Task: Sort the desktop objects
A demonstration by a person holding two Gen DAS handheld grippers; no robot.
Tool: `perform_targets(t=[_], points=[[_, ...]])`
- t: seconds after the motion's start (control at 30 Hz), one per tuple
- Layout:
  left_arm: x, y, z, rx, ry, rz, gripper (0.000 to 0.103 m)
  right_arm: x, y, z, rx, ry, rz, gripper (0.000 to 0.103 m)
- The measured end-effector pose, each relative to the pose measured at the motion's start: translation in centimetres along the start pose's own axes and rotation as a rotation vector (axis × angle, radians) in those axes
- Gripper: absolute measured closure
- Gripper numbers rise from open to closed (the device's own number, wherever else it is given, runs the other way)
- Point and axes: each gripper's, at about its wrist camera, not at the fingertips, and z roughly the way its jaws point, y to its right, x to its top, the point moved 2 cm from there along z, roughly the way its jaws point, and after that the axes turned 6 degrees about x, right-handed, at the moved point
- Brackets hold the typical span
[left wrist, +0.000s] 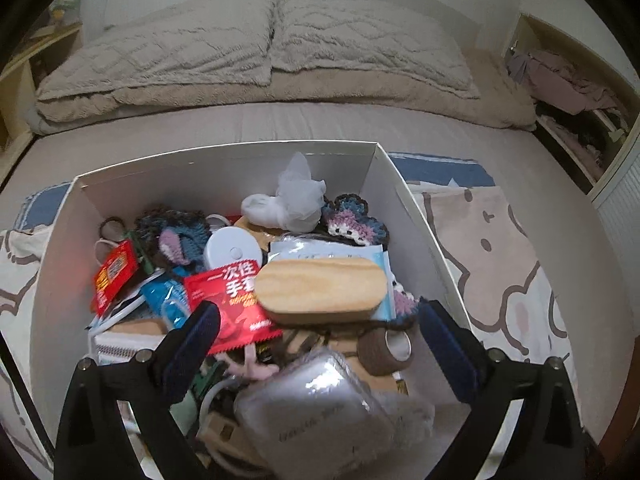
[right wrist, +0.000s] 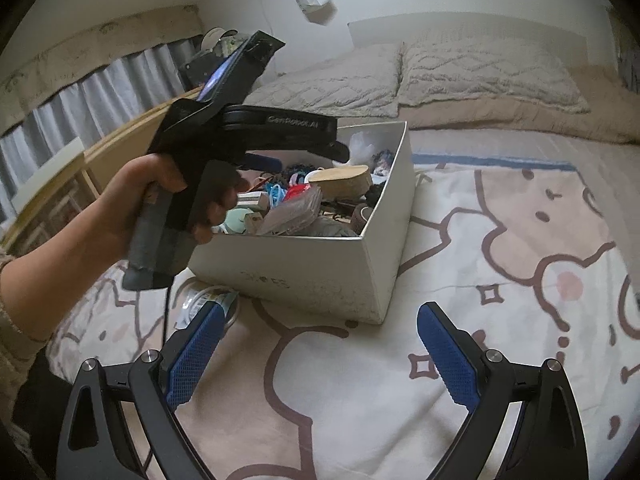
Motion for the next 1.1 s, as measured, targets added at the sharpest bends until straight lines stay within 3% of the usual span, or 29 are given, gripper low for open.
perform_targets(t=[0.73,1.1], points=[[-5.3,-3.7,-11.3,0.03,0.186,-0.014,0.003,3.4,-5.4,-3.1,-0.061,0.13,-0.032,0.006],[-8.7,-5.2,-18.0,0.055,0.291,-0.02,0.002,3.2,-7.6,-5.1,-0.105,0.183,-0.032,0.006]])
